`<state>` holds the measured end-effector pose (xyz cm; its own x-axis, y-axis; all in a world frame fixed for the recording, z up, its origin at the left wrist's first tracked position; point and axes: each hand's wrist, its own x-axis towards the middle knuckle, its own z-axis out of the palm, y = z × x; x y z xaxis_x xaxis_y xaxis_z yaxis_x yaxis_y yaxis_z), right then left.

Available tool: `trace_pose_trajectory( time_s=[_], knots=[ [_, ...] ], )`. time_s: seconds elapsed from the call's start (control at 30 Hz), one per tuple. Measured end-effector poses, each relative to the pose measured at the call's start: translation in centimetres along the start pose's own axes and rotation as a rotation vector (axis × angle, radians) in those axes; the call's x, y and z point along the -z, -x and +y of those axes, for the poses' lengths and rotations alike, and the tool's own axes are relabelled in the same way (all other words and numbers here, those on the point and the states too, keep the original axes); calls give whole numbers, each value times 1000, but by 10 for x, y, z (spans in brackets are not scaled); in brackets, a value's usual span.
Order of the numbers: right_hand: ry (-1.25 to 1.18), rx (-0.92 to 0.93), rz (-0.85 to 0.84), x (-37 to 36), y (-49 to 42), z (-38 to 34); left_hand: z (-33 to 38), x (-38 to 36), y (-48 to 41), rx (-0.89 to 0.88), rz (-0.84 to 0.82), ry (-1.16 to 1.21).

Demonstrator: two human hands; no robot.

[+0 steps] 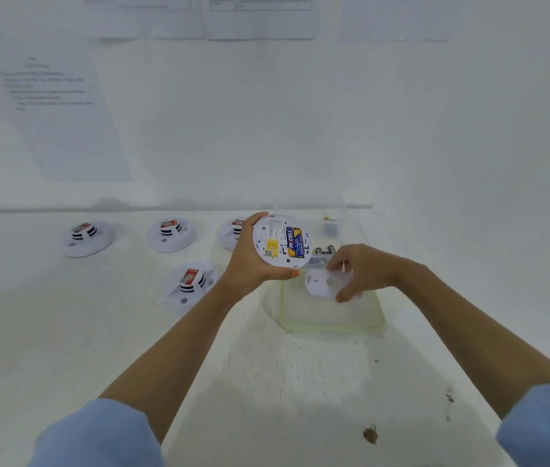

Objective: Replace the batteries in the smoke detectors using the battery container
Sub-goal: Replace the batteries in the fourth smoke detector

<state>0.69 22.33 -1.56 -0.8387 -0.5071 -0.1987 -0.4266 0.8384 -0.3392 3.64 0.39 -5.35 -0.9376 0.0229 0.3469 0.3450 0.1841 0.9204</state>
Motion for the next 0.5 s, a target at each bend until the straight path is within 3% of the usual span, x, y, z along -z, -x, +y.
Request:
trace_pose_trajectory(
  time_s=[0.13,0.27,0.33,0.4,0.5],
  knots=[
    [-90,4,120,45,13,8,-4,3,-6,8,-8,16],
    [-182,154,288,62,7,-14,-6,2,-8,-19,-38,40],
    [-200,221,301,58,-5,-30,-1,3,-13,-6,-41,69],
    [-193,180,348,84,-56,-14,-4,-6,-81,-37,-75,27],
    [-171,233,323,80,-68,-17,6,-11,-88,-68,-127,5]
  ],
)
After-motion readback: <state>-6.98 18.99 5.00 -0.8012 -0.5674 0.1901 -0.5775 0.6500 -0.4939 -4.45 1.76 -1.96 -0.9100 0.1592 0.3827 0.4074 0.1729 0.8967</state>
